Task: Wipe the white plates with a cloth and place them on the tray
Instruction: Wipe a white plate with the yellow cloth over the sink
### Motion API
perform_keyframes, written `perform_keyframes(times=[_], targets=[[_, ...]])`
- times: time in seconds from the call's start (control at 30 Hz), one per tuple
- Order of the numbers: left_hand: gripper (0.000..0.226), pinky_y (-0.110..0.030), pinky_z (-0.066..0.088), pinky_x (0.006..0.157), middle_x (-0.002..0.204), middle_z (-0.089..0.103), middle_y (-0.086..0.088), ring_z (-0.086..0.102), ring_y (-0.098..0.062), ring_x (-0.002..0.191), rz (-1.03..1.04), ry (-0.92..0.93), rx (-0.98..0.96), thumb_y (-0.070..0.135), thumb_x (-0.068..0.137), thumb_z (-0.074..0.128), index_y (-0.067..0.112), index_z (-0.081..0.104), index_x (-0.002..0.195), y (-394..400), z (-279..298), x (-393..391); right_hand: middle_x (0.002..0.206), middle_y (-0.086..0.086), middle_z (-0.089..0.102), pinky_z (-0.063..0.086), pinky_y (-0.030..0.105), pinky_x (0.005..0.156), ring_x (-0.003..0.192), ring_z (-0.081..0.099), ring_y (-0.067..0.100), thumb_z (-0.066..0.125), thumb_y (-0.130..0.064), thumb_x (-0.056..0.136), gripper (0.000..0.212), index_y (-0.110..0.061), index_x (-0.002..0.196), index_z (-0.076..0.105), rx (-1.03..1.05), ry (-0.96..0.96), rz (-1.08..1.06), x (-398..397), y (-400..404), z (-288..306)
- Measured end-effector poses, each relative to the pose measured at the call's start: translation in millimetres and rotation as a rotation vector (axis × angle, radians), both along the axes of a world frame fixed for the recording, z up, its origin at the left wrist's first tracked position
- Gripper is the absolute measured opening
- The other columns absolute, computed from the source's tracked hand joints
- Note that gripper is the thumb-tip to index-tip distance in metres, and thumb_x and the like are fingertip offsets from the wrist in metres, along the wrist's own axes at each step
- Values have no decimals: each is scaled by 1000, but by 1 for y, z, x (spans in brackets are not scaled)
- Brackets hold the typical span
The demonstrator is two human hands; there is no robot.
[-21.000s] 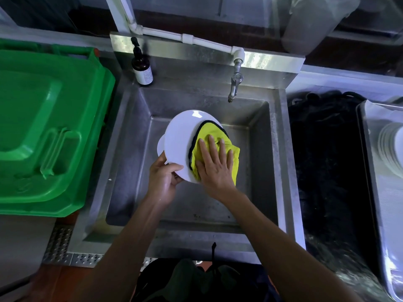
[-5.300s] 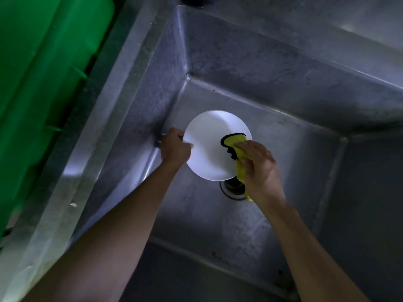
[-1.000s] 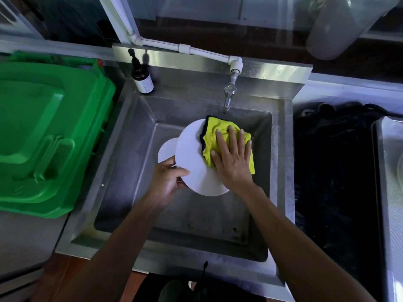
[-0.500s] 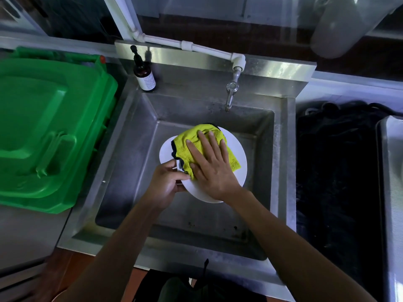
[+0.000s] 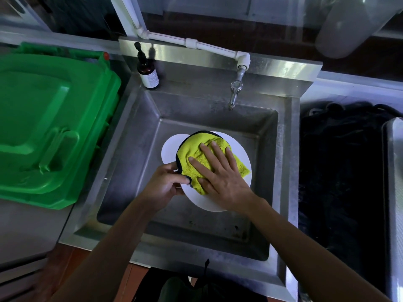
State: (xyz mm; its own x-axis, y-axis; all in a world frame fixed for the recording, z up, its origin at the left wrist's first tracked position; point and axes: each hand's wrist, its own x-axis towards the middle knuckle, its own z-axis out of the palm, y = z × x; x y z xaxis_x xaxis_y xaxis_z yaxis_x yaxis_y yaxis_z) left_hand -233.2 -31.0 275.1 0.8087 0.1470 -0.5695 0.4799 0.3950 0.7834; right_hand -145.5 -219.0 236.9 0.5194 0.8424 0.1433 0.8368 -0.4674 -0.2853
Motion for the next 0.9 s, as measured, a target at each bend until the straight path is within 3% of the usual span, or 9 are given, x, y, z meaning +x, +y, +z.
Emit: perform_keyframes(times=[0.13,0.27,0.5,0.63,0.9], targets=[[52,-53,57,83,113,67,-34,67,-45,100,-91,13,-1,-1,70,63,-7,64,121,1,4,4,169,7,8,10,62,121,155,-2,33,30,-44,107,55,-37,160,14,-28,-58,80,12,5,7],[46,-45,60,73,106,72,-23,71,-37,95,-68,5,-18,0,70,64,-1,67,116,2,3,8,169,5,8,8,61,121,156,-2,32,33,-43,107,55,-36,159,18,-7,-44,51,24,13,13],[41,-41,59,65,104,75,-18,74,-35,90,56,9,-2,-1,66,65,13,79,102,-5,-4,8,168,6,13,5,62,121,155,-2,33,28,-44,105,56,-35,159,19,1,55,-203,43,32,10],[41,-38,59,62,99,77,-14,74,-31,82,169,5,31,1,64,64,17,81,98,-12,-5,9,169,3,3,0,59,122,155,-9,30,24,-48,105,56,-38,159,11,-35,137,-358,51,30,1],[41,-40,61,72,108,76,-13,74,-31,93,329,-22,65,1,66,64,17,79,100,-11,-9,15,169,-1,-10,-6,58,122,153,-18,30,24,-49,106,59,-36,160,4,-33,351,-509,34,15,-14]])
